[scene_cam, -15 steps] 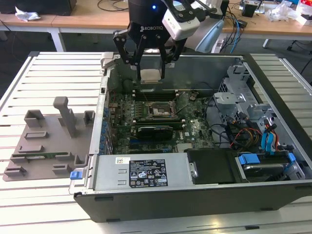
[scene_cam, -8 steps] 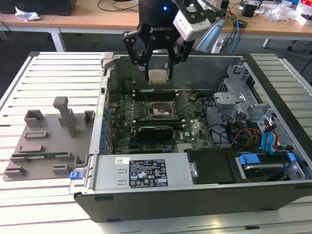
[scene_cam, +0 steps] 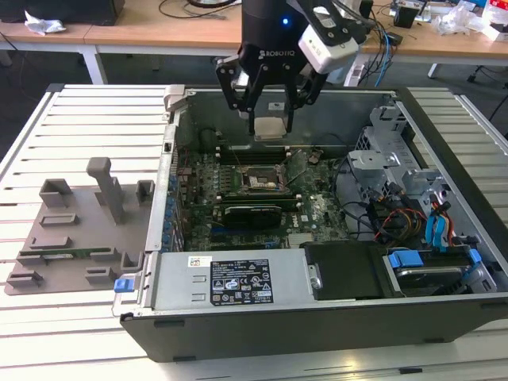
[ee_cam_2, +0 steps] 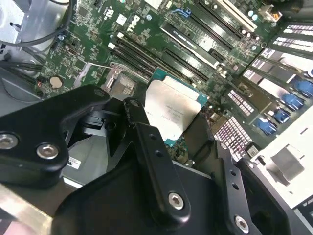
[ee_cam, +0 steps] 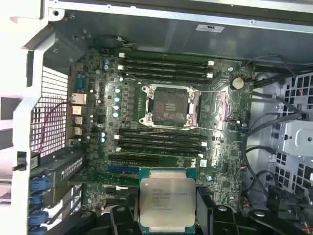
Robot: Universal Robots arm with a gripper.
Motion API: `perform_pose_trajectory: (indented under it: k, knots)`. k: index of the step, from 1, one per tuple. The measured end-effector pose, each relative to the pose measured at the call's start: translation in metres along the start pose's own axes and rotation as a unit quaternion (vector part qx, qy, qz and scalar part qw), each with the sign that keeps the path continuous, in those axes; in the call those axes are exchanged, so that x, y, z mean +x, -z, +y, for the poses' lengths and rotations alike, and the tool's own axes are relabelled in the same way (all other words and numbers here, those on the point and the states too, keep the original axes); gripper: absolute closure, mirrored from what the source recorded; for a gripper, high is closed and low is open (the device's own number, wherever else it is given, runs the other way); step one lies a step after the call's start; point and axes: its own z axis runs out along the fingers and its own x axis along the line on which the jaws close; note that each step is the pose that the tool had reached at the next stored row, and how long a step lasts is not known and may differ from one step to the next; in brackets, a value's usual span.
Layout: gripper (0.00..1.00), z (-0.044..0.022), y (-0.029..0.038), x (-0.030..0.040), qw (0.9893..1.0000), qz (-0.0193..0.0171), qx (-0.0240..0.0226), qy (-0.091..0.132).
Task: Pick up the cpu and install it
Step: 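Pick up the cpu and move it towards the insertion slot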
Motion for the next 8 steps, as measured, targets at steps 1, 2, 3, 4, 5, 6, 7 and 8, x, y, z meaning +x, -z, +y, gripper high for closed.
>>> perform_pose_trajectory:
  k: [1, 2, 3, 4, 5, 6, 7, 8]
  knots:
    - [0.45, 0.0000, -0.0026, -0.0031, 1.0000, 0.0001, 0.0003, 0.000]
    - [0.45, 0.0000, -0.0052, -0.0061, 1.0000, 0.0003, 0.0004, 0.000]
    - [0.45, 0.0000, -0.0086, -0.0088, 1.0000, 0.0006, 0.0003, 0.000]
    - [0.45, 0.0005, -0.0135, -0.0104, 1.0000, 0.0007, 0.0003, 0.000]
    - [0.45, 0.0012, -0.0177, -0.0106, 1.0000, 0.0007, 0.0003, 0.000]
    - [0.45, 0.0014, -0.0200, -0.0108, 1.0000, 0.0007, 0.0002, 0.000]
    - [0.45, 0.0017, -0.0227, -0.0109, 1.0000, 0.0007, 0.0003, 0.000]
    - [0.45, 0.0018, -0.0248, -0.0111, 1.0000, 0.0007, 0.0003, 0.000]
